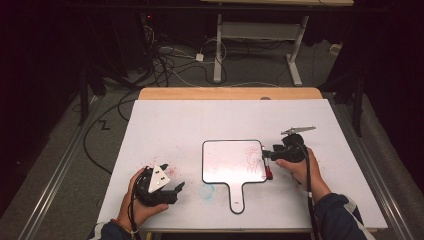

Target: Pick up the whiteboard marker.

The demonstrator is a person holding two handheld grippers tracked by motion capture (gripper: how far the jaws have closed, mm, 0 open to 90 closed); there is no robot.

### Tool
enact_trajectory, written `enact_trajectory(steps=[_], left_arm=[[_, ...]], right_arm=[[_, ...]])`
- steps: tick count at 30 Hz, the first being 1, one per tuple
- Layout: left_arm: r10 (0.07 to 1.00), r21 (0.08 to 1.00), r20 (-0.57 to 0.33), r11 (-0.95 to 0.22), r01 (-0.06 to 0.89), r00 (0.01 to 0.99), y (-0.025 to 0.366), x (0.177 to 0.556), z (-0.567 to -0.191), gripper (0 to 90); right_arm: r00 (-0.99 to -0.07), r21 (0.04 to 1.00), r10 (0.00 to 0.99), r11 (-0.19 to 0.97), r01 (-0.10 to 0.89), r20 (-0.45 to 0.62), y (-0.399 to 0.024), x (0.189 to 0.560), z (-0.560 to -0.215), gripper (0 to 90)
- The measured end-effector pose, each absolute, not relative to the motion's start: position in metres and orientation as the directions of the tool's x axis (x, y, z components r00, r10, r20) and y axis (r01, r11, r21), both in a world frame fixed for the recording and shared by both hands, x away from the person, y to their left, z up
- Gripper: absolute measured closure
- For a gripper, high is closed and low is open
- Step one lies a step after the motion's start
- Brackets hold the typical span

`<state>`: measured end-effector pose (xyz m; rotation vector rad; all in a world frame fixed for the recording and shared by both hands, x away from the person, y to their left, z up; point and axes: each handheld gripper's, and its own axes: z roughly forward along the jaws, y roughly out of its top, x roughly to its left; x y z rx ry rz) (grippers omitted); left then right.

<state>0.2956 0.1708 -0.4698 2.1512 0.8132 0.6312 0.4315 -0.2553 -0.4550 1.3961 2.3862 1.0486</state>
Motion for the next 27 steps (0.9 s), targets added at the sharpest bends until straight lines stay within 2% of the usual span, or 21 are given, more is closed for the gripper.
enact_trajectory(steps=[2, 6, 9, 13, 18, 21, 22, 24, 26, 27], left_arm=[[0.71, 0.773, 0.178, -0.529, 0.35, 0.681, 0.17, 0.296, -0.47, 19.8], [0.707, 0.771, 0.174, -0.531, 0.351, 0.685, 0.169, 0.296, -0.47, 19.8], [0.706, 0.771, 0.171, -0.53, 0.352, 0.688, 0.169, 0.296, -0.47, 19.8], [0.703, 0.771, 0.165, -0.53, 0.354, 0.692, 0.168, 0.296, -0.47, 19.8], [0.703, 0.778, 0.137, -0.512, 0.363, 0.697, 0.165, 0.297, -0.469, 19.8], [0.716, 0.796, 0.063, -0.456, 0.397, 0.695, 0.158, 0.303, -0.464, 21.7], [0.716, 0.796, 0.063, -0.456, 0.397, 0.695, 0.158, 0.303, -0.464, 21.7], [0.684, 0.837, -0.056, -0.365, 0.408, 0.727, 0.148, 0.31, -0.455, 21.7], [0.673, 0.847, -0.077, -0.345, 0.404, 0.736, 0.143, 0.313, -0.452, 21.7], [0.639, 0.861, -0.131, -0.305, 0.406, 0.758, 0.129, 0.318, -0.445, 22.0]], right_arm=[[-0.529, 0.644, 0.83, 0.31, 0.7, 0.176, -0.253, 0.436, -0.458, 54.9], [-0.545, 0.635, 0.807, 0.3, 0.712, 0.23, -0.251, 0.439, -0.463, 68.9], [-0.562, 0.629, 0.79, 0.312, 0.713, 0.246, -0.247, 0.437, -0.464, 75.3], [-0.567, 0.644, 0.795, 0.319, 0.695, 0.218, -0.244, 0.434, -0.463, 80.6], [-0.58, 0.679, 0.789, 0.315, 0.663, 0.201, -0.244, 0.429, -0.457, 81.3], [-0.587, 0.712, 0.787, 0.301, 0.634, 0.19, -0.242, 0.423, -0.449, 81.3], [-0.599, 0.73, 0.776, 0.291, 0.618, 0.198, -0.241, 0.42, -0.446, 81.3], [-0.609, 0.753, 0.771, 0.285, 0.593, 0.187, -0.238, 0.413, -0.439, 81.3], [-0.63, 0.775, 0.754, 0.281, 0.565, 0.186, -0.233, 0.406, -0.434, 81.3], [-0.639, 0.783, 0.748, 0.283, 0.554, 0.182, -0.231, 0.403, -0.431, 81.3]])
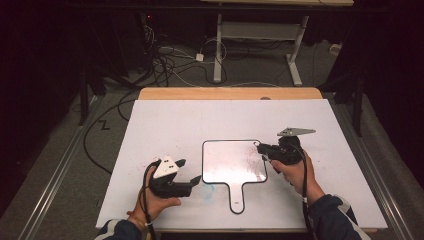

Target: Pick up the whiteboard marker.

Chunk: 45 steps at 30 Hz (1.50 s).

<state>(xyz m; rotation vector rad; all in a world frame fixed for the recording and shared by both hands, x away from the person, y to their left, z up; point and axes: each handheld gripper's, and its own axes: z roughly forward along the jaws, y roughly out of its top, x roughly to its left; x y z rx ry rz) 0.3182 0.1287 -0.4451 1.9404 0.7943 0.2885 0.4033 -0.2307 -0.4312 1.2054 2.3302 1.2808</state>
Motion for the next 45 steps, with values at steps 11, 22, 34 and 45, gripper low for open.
enact_trajectory(steps=[11, 22, 34, 45], left_arm=[[0.461, 0.888, -0.222, -0.268, 0.374, 0.859, 0.034, 0.332, -0.428, 27.8], [0.457, 0.869, -0.312, -0.217, 0.445, 0.833, 0.002, 0.344, -0.436, 43.9], [0.443, 0.869, -0.296, -0.243, 0.431, 0.846, 0.006, 0.346, -0.44, 65.3], [0.456, 0.888, -0.209, -0.282, 0.363, 0.865, 0.007, 0.343, -0.437, 78.4]], right_arm=[[-0.73, 0.857, 0.665, 0.274, 0.436, 0.159, -0.205, 0.367, -0.41, 81.3], [-0.736, 0.887, 0.654, 0.22, 0.405, 0.173, -0.202, 0.353, -0.406, 81.3], [-0.759, 0.908, 0.626, 0.192, 0.371, 0.178, -0.197, 0.346, -0.405, 81.2], [-0.765, 0.915, 0.629, 0.215, 0.341, 0.137, -0.198, 0.341, -0.401, 77.7]])
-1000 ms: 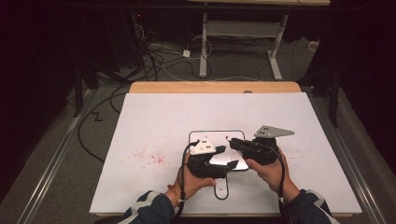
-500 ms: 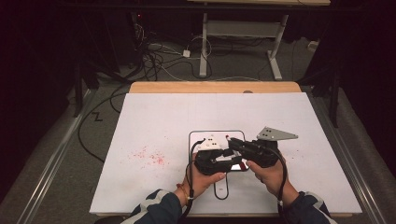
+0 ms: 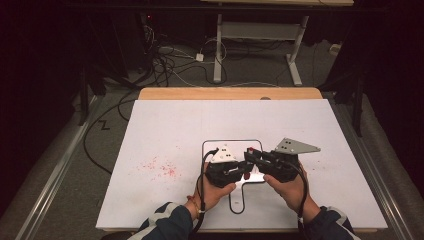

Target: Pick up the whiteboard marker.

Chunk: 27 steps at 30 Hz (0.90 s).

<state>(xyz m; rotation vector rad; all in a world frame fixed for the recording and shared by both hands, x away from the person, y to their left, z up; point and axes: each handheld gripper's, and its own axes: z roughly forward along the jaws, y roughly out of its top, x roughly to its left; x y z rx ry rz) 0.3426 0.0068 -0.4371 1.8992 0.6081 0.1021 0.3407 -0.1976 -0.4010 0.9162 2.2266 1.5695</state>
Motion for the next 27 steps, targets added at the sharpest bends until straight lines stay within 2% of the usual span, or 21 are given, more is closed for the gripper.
enact_trajectory(steps=[6, 21, 25, 27], left_arm=[[0.447, 0.889, -0.188, -0.301, 0.345, 0.875, 0.008, 0.343, -0.436, 78.4], [0.438, 0.894, -0.158, -0.318, 0.317, 0.885, 0.011, 0.345, -0.437, 77.9], [0.449, 0.892, -0.168, -0.311, 0.329, 0.878, 0.014, 0.348, -0.44, 68.6], [0.455, 0.894, -0.134, -0.328, 0.306, 0.88, 0.017, 0.348, -0.439, 63.6]], right_arm=[[-0.777, 0.911, 0.618, 0.246, 0.331, 0.116, -0.195, 0.34, -0.402, 80.7], [-0.792, 0.913, 0.603, 0.268, 0.309, 0.091, -0.195, 0.339, -0.403, 81.1], [-0.798, 0.918, 0.599, 0.28, 0.282, 0.063, -0.196, 0.339, -0.401, 81.3], [-0.796, 0.921, 0.603, 0.283, 0.267, 0.046, -0.197, 0.34, -0.4, 81.4]])
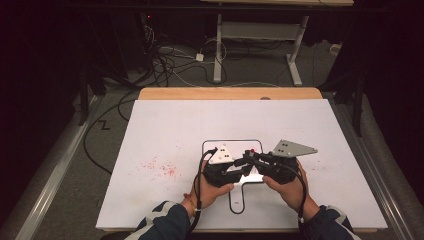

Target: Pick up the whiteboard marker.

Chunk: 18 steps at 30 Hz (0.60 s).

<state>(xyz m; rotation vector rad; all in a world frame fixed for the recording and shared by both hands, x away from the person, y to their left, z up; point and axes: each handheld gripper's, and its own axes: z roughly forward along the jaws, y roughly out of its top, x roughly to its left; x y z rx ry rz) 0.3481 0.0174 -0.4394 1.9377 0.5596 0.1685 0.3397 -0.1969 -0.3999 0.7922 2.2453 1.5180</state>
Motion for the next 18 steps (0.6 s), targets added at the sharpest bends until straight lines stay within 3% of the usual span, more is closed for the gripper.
enact_trajectory(steps=[1, 2, 6, 7, 10, 18], left_arm=[[0.455, 0.894, -0.134, -0.328, 0.306, 0.88, 0.017, 0.348, -0.439, 63.1], [0.471, 0.888, -0.066, -0.374, 0.267, 0.88, 0.022, 0.346, -0.437, 59.7], [0.488, 0.883, 0.028, -0.421, 0.207, 0.872, 0.038, 0.341, -0.431, 41.4], [0.515, 0.881, 0.073, -0.434, 0.187, 0.854, 0.044, 0.339, -0.429, 41.4], [0.546, 0.873, 0.12, -0.456, 0.174, 0.829, 0.067, 0.334, -0.428, 29.5], [0.628, 0.829, 0.209, -0.521, 0.205, 0.75, 0.136, 0.313, -0.449, 22.7]], right_arm=[[-0.796, 0.921, 0.603, 0.283, 0.267, 0.046, -0.197, 0.34, -0.4, 81.4], [-0.797, 0.924, 0.602, 0.279, 0.263, 0.045, -0.199, 0.342, -0.4, 81.4], [-0.786, 0.93, 0.618, 0.272, 0.247, 0.029, -0.206, 0.349, -0.4, 81.4], [-0.786, 0.93, 0.618, 0.272, 0.247, 0.029, -0.206, 0.349, -0.4, 81.4], [-0.758, 0.935, 0.652, 0.259, 0.242, 0.015, -0.215, 0.363, -0.402, 81.4], [-0.698, 0.931, 0.716, 0.256, 0.259, -0.003, -0.23, 0.397, -0.417, 81.4]])
